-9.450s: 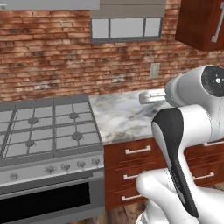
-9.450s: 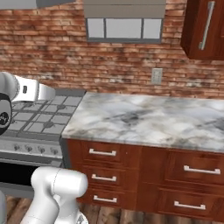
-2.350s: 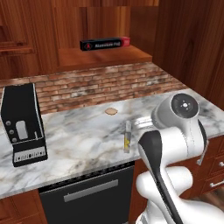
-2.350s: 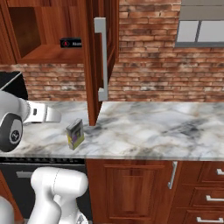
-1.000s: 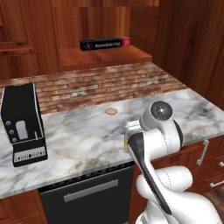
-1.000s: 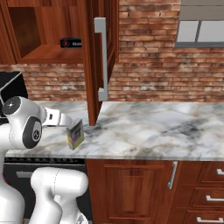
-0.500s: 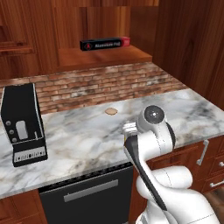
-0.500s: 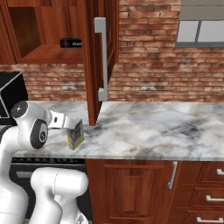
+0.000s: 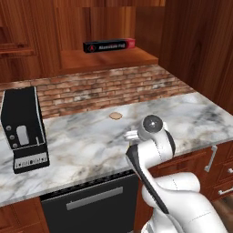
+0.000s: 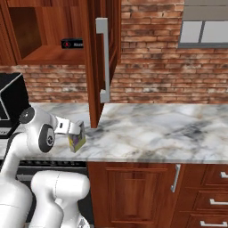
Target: Pick the cereal and cereal from the counter and place them in the cabinets closest to them.
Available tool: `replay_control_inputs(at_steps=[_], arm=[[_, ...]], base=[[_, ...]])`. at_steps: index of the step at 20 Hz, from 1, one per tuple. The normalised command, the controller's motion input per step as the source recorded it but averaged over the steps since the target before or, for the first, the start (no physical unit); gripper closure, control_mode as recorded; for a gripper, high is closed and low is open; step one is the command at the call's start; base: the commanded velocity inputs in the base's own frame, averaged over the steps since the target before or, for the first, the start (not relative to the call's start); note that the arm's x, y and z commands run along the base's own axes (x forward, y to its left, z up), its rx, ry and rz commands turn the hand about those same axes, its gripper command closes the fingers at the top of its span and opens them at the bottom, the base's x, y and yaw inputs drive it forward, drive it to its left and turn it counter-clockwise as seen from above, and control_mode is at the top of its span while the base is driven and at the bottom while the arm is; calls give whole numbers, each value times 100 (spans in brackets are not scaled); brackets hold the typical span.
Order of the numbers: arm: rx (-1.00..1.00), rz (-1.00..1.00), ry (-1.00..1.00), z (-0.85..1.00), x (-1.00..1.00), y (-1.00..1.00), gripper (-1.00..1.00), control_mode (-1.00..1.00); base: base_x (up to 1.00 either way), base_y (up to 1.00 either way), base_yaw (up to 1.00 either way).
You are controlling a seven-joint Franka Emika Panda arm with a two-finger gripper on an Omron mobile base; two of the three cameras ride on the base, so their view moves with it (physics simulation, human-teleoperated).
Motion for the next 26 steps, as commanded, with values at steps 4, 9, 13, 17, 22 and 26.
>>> replay_control_inputs(at_steps=[4,9,13,17,22,26], arm=[[0,-4,0,-33,27,0,-100,-100],[0,-5,0,-33,26,0,-100,-100],[0,-4,0,-29,26,0,-100,-100],[0,-3,0,-20,21,0,-100,-100],[0,0,0,-2,2,0,-100,-100],[0,0,0,0,2,0,-100,-100]], base=[[0,0,0],[0,0,0],[0,0,0],[0,0,0],[0,0,0],[0,0,0]])
